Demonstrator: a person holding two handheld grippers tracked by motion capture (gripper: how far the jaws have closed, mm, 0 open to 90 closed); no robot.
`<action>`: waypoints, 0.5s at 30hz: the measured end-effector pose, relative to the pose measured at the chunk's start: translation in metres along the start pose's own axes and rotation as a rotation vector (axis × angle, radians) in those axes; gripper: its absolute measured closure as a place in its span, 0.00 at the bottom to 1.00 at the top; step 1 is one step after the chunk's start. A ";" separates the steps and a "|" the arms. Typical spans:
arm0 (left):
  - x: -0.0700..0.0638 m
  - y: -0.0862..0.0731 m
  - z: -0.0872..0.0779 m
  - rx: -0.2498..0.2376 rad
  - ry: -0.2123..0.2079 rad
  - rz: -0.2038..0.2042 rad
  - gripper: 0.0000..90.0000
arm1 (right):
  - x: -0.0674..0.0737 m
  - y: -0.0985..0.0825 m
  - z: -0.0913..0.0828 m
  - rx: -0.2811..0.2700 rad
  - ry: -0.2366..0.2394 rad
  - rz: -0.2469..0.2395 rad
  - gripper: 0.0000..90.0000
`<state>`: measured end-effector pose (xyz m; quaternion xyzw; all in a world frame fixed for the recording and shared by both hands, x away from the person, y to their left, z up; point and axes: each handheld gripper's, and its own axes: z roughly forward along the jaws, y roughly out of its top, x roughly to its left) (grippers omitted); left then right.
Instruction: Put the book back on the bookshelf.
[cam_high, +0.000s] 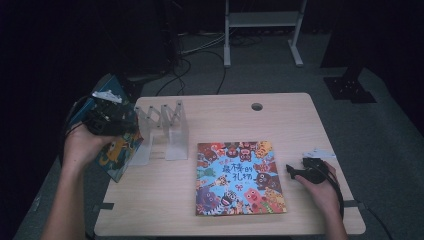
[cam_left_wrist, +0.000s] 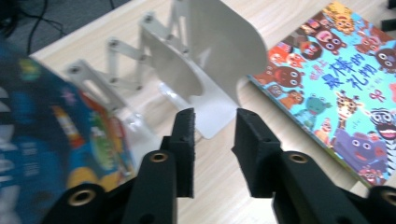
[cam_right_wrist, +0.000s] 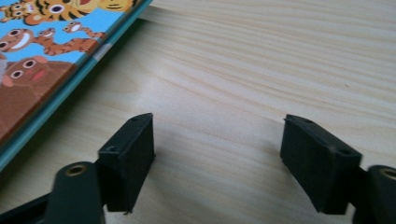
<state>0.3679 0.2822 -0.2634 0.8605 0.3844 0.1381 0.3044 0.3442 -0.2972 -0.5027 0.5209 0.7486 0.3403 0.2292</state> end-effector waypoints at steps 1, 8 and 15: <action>-0.003 -0.001 0.003 -0.001 -0.005 0.012 0.72 | 0.001 0.000 -0.001 0.000 0.007 -0.007 0.33; -0.024 -0.017 0.030 0.001 -0.037 0.077 0.63 | 0.004 0.001 -0.003 0.003 0.022 -0.020 0.39; -0.043 -0.038 0.061 0.006 -0.071 0.120 0.51 | 0.006 0.003 -0.012 -0.018 0.062 0.001 0.41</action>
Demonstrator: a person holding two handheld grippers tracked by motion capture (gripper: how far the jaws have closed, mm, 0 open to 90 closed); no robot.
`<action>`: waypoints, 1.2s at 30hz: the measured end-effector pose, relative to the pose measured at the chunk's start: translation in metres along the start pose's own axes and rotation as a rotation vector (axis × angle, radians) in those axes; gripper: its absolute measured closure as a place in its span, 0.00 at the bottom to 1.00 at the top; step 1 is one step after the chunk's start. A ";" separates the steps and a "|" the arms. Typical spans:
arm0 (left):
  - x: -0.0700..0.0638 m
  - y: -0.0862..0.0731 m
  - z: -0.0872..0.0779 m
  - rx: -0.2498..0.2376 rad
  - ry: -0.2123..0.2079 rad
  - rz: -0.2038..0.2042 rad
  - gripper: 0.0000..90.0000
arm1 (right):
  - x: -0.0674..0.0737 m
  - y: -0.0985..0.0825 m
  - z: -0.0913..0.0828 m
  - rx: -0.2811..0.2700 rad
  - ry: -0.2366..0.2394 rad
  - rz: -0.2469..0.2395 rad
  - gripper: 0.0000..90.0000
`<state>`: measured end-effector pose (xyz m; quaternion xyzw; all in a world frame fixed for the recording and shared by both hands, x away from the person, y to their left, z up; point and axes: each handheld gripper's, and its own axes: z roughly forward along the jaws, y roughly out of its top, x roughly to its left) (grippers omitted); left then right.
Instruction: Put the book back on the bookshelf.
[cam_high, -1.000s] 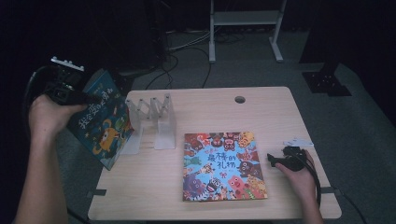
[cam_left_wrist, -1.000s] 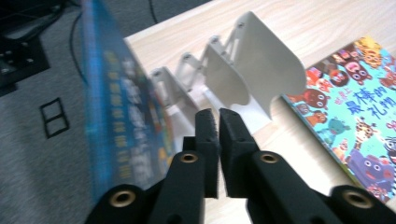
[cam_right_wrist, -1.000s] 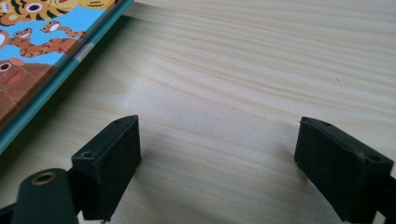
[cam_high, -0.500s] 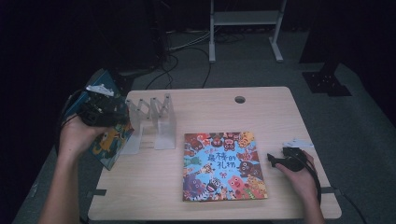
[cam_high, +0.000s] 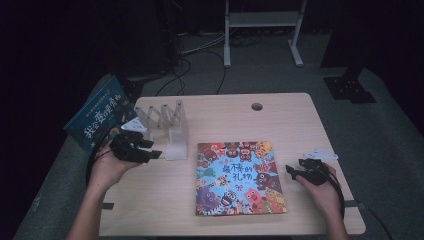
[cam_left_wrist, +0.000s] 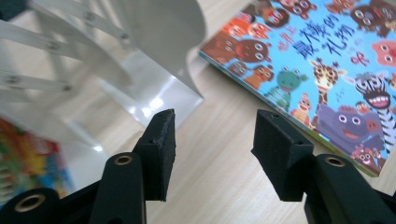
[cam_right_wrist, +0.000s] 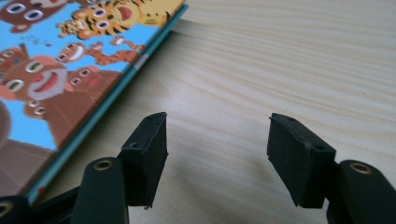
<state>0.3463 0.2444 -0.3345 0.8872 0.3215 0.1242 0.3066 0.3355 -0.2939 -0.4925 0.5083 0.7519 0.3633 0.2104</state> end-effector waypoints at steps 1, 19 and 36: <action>-0.003 -0.002 0.005 0.005 -0.009 0.007 0.49 | 0.001 0.001 -0.001 -0.004 0.002 -0.001 0.41; -0.044 -0.025 0.096 0.034 -0.095 0.102 0.30 | 0.028 0.029 -0.005 -0.025 0.077 -0.059 0.37; -0.056 -0.028 0.127 0.033 -0.165 0.132 0.26 | 0.050 0.039 0.013 0.014 0.120 -0.103 0.35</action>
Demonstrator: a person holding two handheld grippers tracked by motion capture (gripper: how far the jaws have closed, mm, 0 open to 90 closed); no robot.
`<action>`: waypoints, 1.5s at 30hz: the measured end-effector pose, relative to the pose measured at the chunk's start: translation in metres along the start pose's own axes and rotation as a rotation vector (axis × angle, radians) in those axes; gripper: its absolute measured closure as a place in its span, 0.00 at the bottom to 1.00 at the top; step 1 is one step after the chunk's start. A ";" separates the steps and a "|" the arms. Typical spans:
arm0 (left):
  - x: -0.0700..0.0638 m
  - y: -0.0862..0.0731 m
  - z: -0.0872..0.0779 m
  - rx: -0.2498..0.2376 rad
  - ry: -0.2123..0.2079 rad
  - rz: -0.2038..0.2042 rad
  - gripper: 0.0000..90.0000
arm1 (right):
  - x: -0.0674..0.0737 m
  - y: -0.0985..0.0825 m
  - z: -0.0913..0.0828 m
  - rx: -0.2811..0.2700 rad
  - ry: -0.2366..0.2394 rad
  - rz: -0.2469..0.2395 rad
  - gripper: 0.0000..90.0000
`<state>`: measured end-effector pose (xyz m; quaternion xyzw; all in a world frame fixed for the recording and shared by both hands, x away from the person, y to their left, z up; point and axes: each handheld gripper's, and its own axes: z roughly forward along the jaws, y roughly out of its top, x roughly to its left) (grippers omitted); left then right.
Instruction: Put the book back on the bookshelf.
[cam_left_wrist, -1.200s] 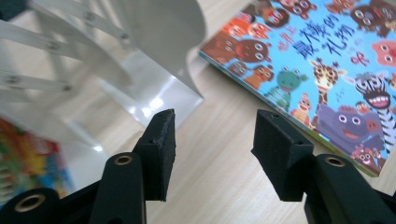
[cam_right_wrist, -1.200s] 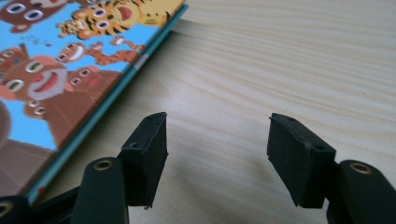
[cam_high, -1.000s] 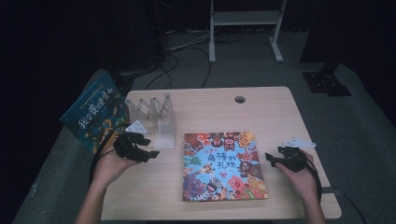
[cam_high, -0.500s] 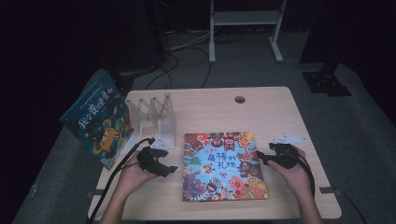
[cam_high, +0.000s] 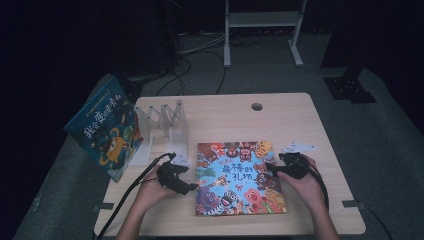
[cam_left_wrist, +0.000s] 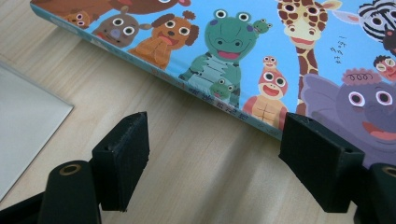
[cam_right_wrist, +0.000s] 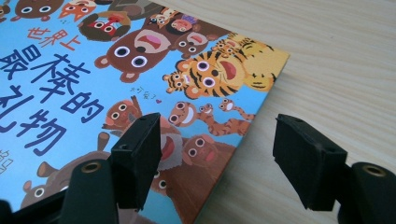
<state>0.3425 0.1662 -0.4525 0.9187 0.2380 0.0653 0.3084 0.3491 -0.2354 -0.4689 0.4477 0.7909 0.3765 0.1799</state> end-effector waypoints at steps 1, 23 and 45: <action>0.000 0.000 0.000 0.000 -0.004 0.002 0.27 | 0.000 0.000 0.001 0.001 0.001 -0.002 0.35; -0.016 0.002 0.012 -0.049 -0.106 -0.001 0.26 | -0.008 0.007 0.020 -0.008 0.045 0.066 0.34; -0.023 0.010 0.009 -0.079 -0.012 -0.052 0.08 | -0.020 0.027 0.037 0.062 0.088 0.048 0.24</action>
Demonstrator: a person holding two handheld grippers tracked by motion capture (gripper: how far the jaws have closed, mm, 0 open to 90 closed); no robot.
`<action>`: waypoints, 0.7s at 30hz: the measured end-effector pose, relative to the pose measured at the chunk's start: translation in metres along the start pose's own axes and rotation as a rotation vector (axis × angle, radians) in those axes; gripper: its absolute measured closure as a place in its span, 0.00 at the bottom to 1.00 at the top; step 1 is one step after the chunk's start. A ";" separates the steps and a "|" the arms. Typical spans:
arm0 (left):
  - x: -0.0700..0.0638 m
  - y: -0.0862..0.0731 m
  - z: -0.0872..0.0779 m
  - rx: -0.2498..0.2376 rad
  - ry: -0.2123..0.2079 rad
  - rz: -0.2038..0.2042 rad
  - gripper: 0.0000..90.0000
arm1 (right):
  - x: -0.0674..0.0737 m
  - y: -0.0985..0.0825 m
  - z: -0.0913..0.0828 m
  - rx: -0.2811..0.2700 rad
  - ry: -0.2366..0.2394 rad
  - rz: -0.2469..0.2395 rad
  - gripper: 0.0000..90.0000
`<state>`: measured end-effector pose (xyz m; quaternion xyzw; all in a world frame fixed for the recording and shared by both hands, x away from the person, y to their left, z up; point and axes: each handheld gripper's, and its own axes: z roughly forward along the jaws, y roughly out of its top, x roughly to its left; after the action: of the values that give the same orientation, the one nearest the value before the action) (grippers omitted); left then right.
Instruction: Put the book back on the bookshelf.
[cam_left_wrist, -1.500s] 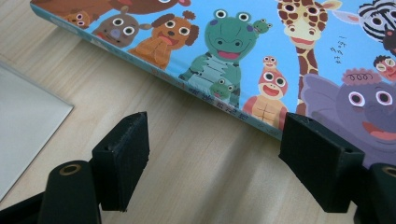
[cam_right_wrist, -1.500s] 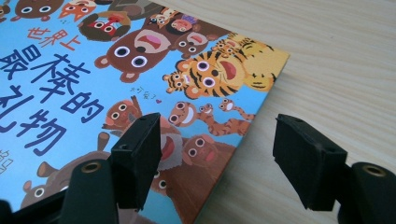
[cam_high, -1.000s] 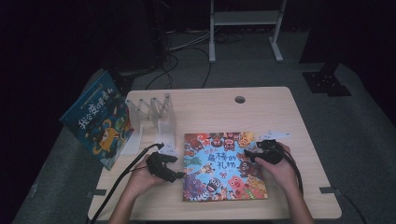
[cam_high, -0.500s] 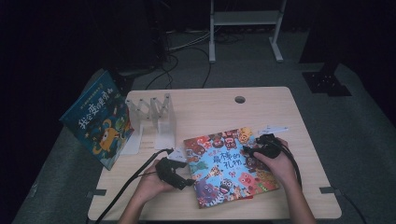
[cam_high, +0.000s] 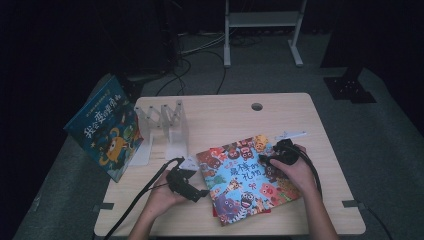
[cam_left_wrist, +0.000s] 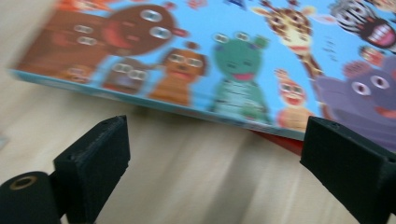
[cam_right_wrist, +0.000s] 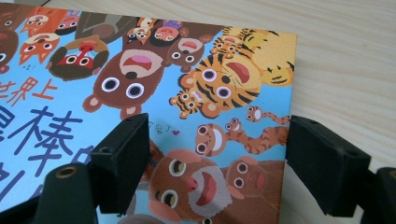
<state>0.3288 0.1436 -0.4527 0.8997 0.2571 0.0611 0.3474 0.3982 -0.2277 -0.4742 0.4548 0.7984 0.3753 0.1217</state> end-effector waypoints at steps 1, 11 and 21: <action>0.002 0.000 -0.003 -0.006 0.008 -0.010 0.08 | 0.000 0.001 0.001 0.003 0.008 -0.009 0.24; 0.020 -0.006 -0.016 -0.035 0.057 -0.067 0.08 | 0.014 0.014 0.016 0.011 0.070 -0.066 0.24; 0.029 -0.010 -0.014 -0.021 0.065 -0.101 0.08 | 0.042 0.031 0.037 0.025 0.121 -0.127 0.23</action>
<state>0.3454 0.1730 -0.4513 0.8795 0.3128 0.0751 0.3507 0.4146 -0.1661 -0.4711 0.3814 0.8360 0.3838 0.0913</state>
